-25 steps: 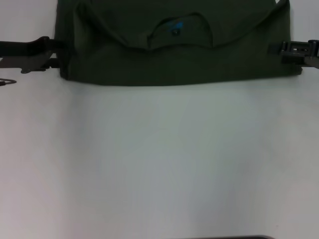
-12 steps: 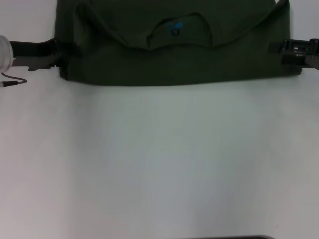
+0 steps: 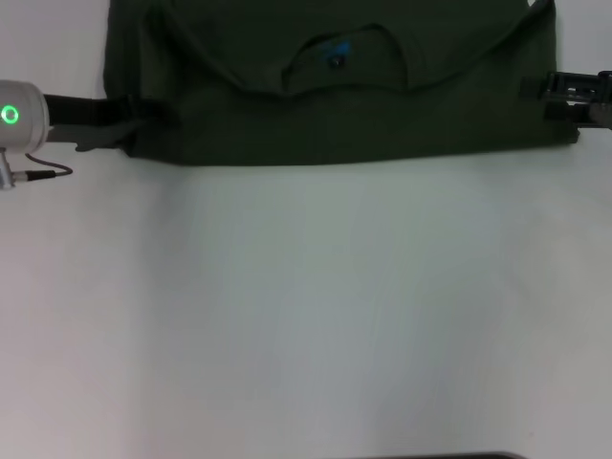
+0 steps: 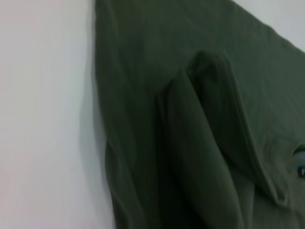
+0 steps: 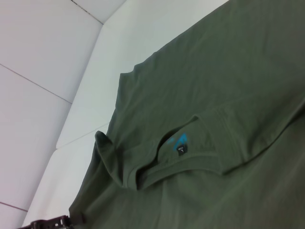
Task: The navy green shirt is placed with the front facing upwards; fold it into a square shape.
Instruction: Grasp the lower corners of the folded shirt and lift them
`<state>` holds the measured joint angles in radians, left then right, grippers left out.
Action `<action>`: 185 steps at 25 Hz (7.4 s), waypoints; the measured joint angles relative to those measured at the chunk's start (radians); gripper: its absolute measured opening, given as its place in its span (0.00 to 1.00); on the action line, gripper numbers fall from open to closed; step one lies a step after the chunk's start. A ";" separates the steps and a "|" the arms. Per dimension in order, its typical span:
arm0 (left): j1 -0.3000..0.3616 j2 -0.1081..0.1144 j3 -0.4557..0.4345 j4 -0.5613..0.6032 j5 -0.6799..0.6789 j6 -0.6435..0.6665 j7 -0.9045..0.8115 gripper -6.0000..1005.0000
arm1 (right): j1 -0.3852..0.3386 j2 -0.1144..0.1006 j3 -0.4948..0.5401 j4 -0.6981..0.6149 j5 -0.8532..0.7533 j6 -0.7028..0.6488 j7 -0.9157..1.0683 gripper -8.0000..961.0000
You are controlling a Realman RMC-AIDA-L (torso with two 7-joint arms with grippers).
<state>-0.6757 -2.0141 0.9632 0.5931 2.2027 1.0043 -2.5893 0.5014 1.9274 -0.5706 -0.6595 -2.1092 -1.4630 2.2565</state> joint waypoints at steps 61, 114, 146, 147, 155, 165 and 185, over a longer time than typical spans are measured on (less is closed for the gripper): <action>-0.070 0.068 -0.018 0.010 0.077 0.301 -0.080 0.05 | 0.155 -0.036 -0.010 -0.078 -0.405 0.071 0.161 0.95; -0.070 0.049 -0.017 0.015 0.075 0.284 -0.078 0.05 | 0.145 0.026 -0.085 -0.028 -0.412 0.271 0.117 0.96; -0.069 0.048 -0.019 0.020 0.067 0.286 -0.080 0.05 | 0.143 0.004 -0.075 -0.008 -0.414 0.212 0.167 0.76; -0.070 0.048 -0.020 0.020 0.067 0.286 -0.080 0.05 | 0.143 0.003 -0.075 -0.006 -0.417 0.212 0.167 0.73; -0.070 0.048 -0.020 0.020 0.067 0.286 -0.080 0.05 | 0.146 0.003 -0.077 -0.005 -0.429 0.207 0.169 0.44; -0.070 0.048 -0.020 0.021 0.068 0.287 -0.080 0.05 | 0.145 -0.011 -0.076 -0.014 -0.439 0.176 0.184 0.07; -0.033 0.068 -0.011 0.086 0.113 0.609 -0.056 0.05 | 0.137 -0.023 -0.077 -0.092 -0.610 -0.127 0.186 0.04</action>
<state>-0.7083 -1.9457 0.9520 0.6789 2.3160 1.6134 -2.6451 0.6381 1.9049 -0.6473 -0.7517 -2.7196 -1.5898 2.4423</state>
